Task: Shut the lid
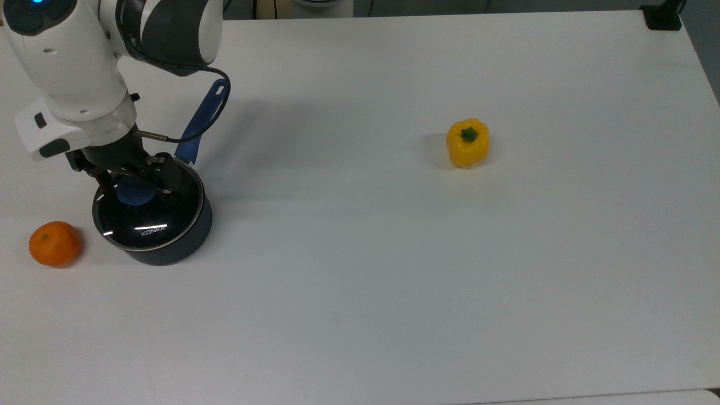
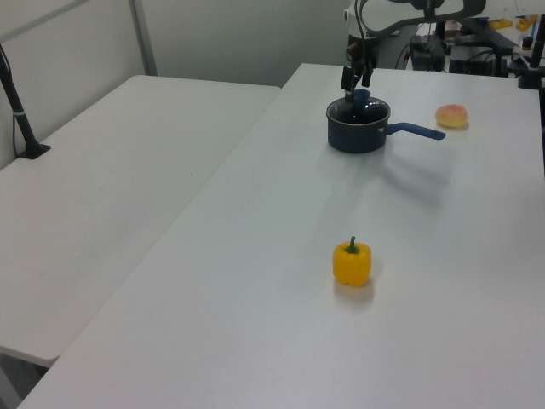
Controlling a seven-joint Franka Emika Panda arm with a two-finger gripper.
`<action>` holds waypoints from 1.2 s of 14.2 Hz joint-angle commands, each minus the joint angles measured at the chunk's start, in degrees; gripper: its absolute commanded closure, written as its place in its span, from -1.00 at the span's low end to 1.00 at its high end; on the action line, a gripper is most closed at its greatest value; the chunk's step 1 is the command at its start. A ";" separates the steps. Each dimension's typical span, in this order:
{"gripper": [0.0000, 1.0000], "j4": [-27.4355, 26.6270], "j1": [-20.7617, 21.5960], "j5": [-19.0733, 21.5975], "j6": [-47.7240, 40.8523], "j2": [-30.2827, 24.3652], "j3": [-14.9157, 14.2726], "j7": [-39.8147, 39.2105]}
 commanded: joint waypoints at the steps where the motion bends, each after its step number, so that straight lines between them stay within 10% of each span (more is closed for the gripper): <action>1: -1.00 -5.62 0.68 -0.93 1.22 -5.43 -0.19 1.40; 6: -1.00 -22.14 4.71 -0.31 -1.75 -24.23 -0.54 11.40; 17: -1.00 -29.47 12.45 5.22 -23.65 -45.18 0.16 17.93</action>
